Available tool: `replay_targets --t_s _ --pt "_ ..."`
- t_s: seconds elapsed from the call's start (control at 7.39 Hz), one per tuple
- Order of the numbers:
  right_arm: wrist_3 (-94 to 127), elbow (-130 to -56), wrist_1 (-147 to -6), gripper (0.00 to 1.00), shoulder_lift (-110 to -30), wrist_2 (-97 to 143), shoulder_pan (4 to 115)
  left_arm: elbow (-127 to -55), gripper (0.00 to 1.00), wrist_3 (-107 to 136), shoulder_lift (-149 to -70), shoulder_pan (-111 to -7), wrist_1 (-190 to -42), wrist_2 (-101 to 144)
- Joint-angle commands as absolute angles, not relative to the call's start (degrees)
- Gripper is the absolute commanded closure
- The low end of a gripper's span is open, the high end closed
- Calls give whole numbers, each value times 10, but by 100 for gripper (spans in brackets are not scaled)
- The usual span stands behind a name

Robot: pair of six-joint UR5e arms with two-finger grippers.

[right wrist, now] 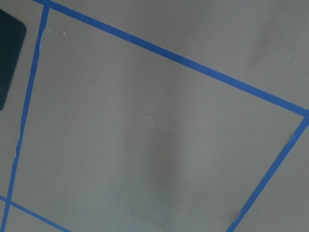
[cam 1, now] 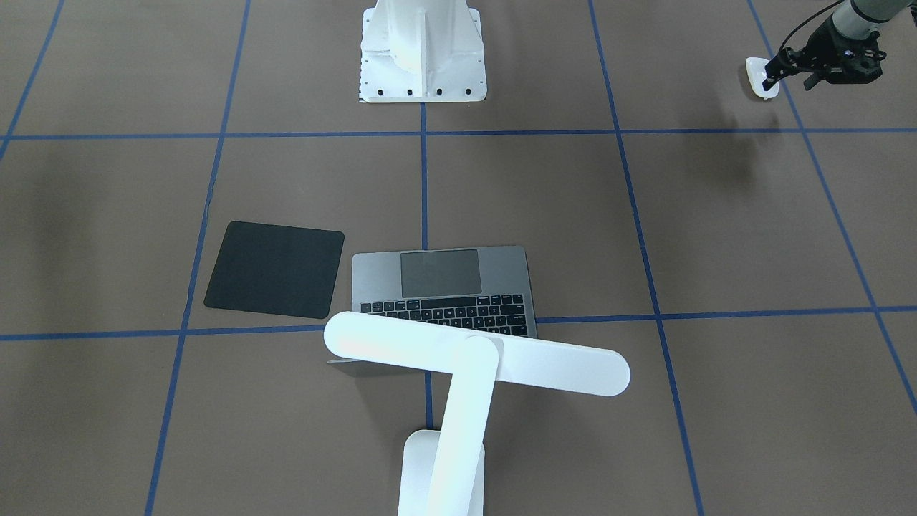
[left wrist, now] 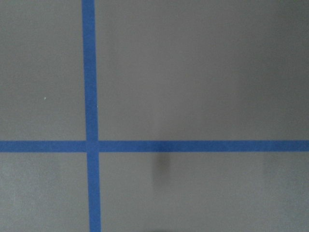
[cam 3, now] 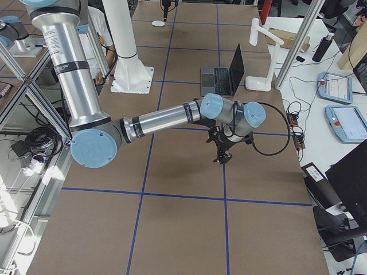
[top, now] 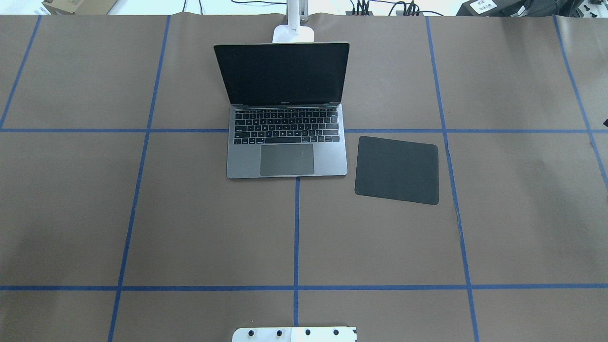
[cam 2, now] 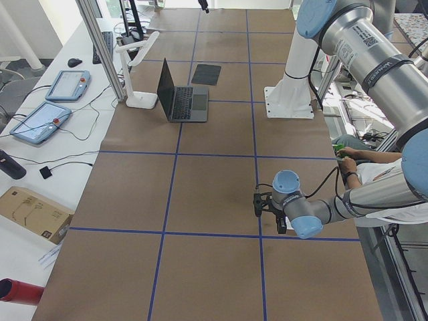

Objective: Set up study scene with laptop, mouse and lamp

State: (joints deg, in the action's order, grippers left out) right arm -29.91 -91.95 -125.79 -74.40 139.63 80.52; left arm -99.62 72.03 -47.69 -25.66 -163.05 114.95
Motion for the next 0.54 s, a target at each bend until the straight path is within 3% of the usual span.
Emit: replay_targets --t_s 0.0,0.41 --pt "-299 -920 -1258 0 -744 1401 805 -996 0 775 -475 -178 -1650 1122" --pt "-300 -918 -1258 0 -744 1402 805 -987 0 777 -475 -143 -1651 1103"
